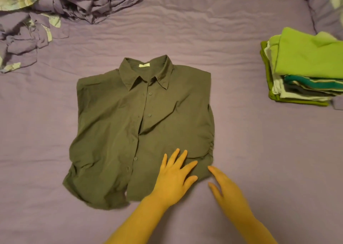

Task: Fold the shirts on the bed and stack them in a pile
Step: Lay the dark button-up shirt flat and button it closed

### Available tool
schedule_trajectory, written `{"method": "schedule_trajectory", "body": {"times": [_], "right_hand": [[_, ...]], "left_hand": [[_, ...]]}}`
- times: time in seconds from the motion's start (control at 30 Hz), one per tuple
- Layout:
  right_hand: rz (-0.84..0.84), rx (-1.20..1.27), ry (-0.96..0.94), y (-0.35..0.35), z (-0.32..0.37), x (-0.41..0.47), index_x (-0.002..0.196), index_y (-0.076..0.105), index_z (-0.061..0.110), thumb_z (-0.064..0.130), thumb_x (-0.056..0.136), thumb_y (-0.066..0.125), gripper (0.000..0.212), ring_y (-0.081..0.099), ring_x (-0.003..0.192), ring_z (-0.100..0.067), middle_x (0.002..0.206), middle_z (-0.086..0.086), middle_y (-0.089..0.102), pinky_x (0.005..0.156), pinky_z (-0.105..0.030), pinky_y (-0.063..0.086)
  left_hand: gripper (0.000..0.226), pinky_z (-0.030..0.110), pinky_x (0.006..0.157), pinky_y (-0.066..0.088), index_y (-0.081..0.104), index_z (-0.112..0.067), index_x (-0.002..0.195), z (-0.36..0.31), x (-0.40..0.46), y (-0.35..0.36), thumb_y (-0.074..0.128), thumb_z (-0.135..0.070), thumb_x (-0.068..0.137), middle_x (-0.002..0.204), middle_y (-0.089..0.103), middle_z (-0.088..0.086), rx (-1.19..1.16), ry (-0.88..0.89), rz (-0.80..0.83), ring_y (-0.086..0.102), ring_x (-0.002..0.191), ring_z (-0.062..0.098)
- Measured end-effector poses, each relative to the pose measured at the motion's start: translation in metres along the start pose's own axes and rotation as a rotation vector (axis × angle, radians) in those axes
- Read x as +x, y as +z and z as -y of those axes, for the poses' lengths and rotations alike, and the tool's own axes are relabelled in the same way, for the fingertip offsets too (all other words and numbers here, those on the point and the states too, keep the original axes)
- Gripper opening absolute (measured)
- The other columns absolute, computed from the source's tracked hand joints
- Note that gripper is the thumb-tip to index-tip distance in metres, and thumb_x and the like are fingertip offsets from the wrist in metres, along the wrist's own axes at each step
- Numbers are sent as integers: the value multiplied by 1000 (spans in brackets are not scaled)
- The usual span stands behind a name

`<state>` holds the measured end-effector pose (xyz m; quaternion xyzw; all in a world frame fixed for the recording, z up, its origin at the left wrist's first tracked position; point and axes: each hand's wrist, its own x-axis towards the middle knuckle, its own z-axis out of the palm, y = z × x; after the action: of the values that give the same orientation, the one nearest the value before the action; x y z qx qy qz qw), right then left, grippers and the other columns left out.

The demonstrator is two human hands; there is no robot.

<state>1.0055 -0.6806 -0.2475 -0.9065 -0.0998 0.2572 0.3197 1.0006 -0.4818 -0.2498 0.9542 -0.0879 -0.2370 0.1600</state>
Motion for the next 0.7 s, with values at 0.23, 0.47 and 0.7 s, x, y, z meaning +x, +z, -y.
{"method": "schedule_trajectory", "body": {"times": [0.23, 0.47, 0.7], "right_hand": [[-84, 211, 8, 6, 6, 14, 140, 39, 13, 9, 87, 64, 59, 48, 119, -13, 134, 2, 46, 102, -30, 41], [-295, 297, 134, 3, 17, 14, 114, 61, 8, 11, 91, 57, 23, 58, 76, -19, 91, -10, 65, 70, -30, 43], [-358, 456, 157, -17, 28, 8, 98, 52, 7, 11, 91, 58, 10, 58, 96, -26, 111, -12, 56, 73, -18, 36]], "left_hand": [[63, 64, 96, 36, 62, -22, 122, -26, -12, 5, 82, -33, 63, 139, 50, 13, -53, -86, -89, 45, 129, 40], [10, 39, 79, 47, 68, -10, 84, -15, -2, -19, 61, -17, 86, 92, 64, 7, -216, -120, -306, 59, 93, 30], [23, 13, 76, 36, 67, -10, 110, -12, 6, -70, 48, -18, 98, 111, 67, 4, -576, -219, -366, 59, 99, 19]]}}
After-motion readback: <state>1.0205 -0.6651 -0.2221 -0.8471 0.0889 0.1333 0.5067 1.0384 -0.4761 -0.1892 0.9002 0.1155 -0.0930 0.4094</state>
